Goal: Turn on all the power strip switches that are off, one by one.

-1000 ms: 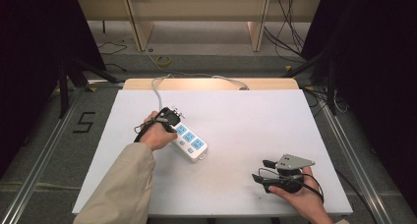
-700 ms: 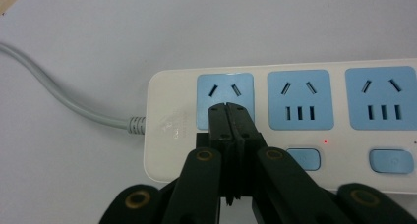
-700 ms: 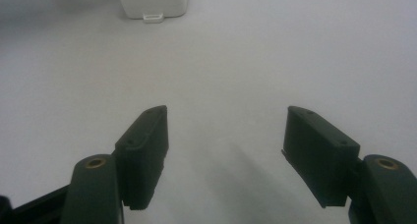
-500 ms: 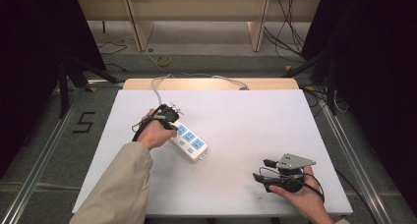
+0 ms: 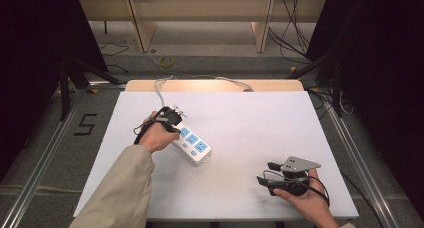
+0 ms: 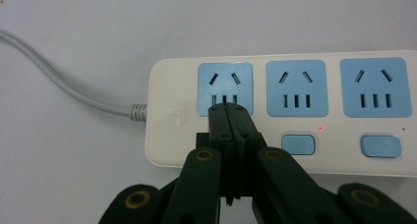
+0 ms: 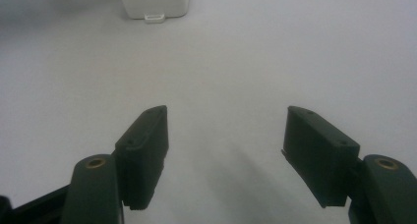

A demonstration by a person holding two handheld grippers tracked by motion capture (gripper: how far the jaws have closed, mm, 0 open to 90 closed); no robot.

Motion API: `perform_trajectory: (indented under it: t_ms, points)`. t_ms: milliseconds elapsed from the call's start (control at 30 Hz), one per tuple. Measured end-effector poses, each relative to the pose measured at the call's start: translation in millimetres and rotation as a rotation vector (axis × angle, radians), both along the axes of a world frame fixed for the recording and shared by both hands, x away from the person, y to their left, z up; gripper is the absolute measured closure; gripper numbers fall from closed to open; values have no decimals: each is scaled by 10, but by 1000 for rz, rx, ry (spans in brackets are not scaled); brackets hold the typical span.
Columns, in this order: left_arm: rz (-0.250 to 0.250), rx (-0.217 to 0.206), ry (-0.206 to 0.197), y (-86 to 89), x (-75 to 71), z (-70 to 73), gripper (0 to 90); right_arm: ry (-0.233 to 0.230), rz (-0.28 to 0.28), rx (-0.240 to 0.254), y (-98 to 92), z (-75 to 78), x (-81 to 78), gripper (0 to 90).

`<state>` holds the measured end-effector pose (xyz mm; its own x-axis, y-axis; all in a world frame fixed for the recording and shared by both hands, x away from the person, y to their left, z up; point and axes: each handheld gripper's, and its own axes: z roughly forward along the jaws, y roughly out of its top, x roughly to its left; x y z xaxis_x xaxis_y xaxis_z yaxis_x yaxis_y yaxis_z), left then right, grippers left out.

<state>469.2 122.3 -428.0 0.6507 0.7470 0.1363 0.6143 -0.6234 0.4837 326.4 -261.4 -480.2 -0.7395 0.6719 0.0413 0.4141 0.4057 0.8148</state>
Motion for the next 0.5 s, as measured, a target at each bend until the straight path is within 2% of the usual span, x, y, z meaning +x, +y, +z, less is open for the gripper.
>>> perform_trajectory:
  t_ms: [500]
  points:
    - [-24,-8,15,-109,-55,-2,900,4,0,2,8,1,-4,344]
